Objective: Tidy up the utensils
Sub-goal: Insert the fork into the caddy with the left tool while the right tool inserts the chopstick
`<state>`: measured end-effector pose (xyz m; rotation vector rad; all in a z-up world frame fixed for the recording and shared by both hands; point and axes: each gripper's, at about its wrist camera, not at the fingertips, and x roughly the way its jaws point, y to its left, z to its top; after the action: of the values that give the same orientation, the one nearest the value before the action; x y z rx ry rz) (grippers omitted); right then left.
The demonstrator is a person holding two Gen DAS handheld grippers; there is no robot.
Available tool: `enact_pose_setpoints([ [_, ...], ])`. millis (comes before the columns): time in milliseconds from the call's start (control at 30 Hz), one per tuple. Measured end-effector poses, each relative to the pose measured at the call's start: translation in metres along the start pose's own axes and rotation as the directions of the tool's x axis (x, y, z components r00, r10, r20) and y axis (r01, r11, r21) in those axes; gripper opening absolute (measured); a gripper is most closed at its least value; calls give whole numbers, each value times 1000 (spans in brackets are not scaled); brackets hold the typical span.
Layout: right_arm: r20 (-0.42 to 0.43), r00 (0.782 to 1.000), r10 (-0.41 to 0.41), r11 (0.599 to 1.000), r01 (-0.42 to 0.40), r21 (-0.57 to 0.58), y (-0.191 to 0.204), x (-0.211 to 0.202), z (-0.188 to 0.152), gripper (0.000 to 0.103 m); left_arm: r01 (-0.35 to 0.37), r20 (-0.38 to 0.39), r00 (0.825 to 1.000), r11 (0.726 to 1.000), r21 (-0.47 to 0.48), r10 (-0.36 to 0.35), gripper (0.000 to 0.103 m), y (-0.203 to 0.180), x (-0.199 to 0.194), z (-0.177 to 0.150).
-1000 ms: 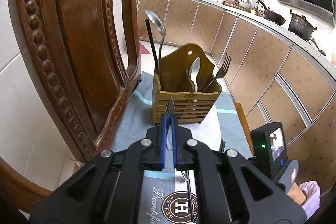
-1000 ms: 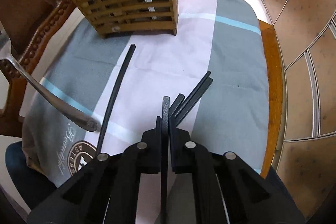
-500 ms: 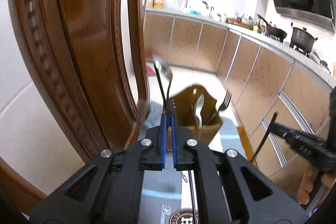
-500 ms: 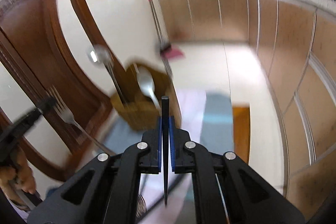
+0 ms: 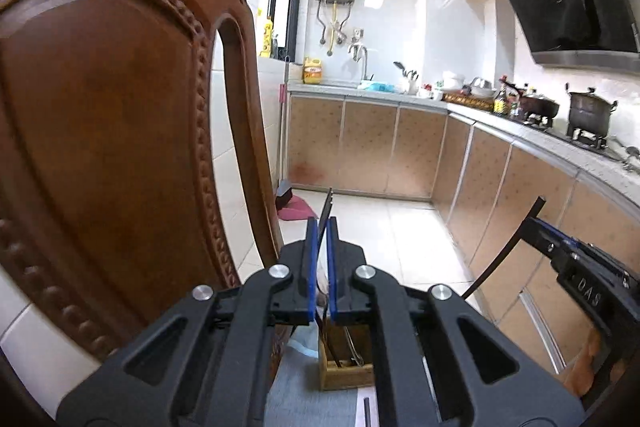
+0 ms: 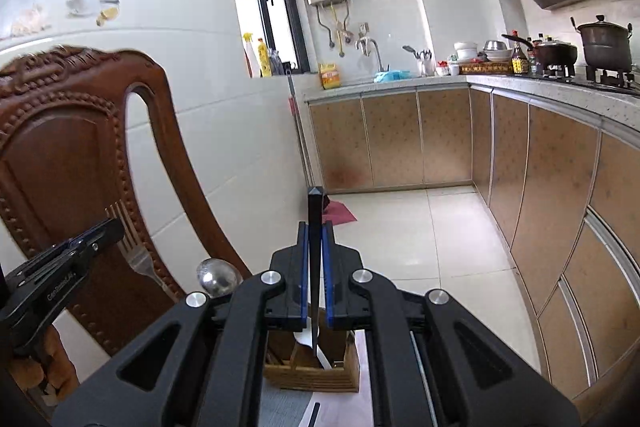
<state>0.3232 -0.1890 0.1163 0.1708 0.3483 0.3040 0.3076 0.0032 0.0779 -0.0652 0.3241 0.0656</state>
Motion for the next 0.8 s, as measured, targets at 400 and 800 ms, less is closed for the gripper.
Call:
enact_pose_setpoints([
  [400, -97, 995, 4, 1000, -6, -23, 0, 71, -50, 7, 13, -73, 997, 1000, -5, -13, 4, -7, 88, -51],
  [800, -179, 983, -29, 996, 14, -85, -1, 77, -77, 42, 48, -99, 994, 999, 16, -46, 4, -10, 83, -67],
])
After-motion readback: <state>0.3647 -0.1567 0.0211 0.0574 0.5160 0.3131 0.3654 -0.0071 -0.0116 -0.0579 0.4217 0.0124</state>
